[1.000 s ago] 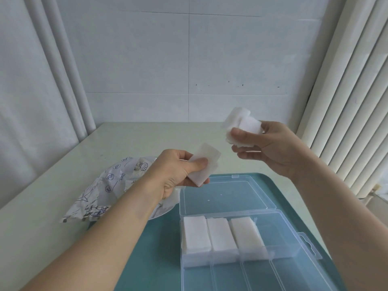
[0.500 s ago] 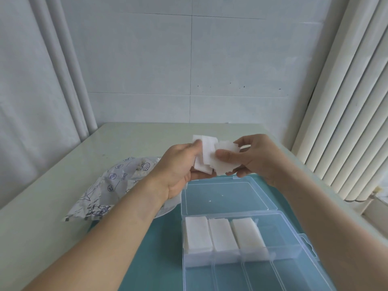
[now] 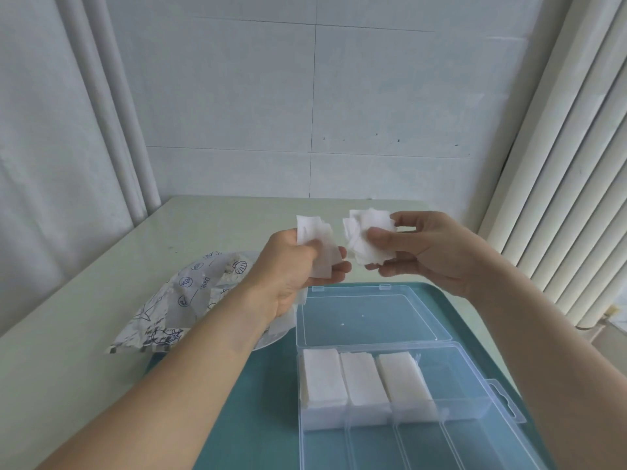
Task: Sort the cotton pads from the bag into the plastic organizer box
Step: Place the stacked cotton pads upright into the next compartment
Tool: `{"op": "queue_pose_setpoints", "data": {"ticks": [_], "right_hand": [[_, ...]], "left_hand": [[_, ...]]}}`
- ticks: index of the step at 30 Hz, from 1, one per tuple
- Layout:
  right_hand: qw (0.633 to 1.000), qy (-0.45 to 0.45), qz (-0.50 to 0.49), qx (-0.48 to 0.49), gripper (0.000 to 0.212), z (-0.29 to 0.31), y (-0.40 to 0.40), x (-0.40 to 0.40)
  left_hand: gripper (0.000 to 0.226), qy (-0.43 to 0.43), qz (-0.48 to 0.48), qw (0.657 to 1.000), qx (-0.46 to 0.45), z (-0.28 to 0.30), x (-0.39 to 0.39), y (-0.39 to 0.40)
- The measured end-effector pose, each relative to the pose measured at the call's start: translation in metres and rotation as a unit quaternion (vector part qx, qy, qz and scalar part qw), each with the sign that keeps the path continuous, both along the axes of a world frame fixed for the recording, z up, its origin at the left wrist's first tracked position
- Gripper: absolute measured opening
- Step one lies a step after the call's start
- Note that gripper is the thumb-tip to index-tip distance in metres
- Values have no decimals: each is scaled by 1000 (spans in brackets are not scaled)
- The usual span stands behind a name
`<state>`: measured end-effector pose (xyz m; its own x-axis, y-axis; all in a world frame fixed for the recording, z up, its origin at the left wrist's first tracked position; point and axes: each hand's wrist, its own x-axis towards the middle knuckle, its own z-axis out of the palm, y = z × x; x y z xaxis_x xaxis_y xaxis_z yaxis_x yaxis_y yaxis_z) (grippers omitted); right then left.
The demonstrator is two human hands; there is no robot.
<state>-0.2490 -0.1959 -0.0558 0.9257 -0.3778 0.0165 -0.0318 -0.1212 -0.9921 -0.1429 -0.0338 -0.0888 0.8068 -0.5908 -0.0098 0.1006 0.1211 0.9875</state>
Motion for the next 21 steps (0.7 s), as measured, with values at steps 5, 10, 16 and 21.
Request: {"op": "queue_pose_setpoints", "data": {"ticks": [5, 10, 16, 21], "right_hand": [[996, 35, -48, -68, 31, -8, 6, 5], [982, -27, -123, -138, 26, -11, 11, 6], [985, -41, -65, -157, 8, -9, 19, 4], [922, 27, -37, -384, 52, -8, 23, 6]], "left_hand": [[27, 47, -93, 994, -36, 8, -11, -1], [31, 36, -132, 990, -31, 10, -9, 1], [25, 16, -123, 992, -34, 5, -10, 0], [19, 34, -87, 996, -15, 1, -8, 0]]}}
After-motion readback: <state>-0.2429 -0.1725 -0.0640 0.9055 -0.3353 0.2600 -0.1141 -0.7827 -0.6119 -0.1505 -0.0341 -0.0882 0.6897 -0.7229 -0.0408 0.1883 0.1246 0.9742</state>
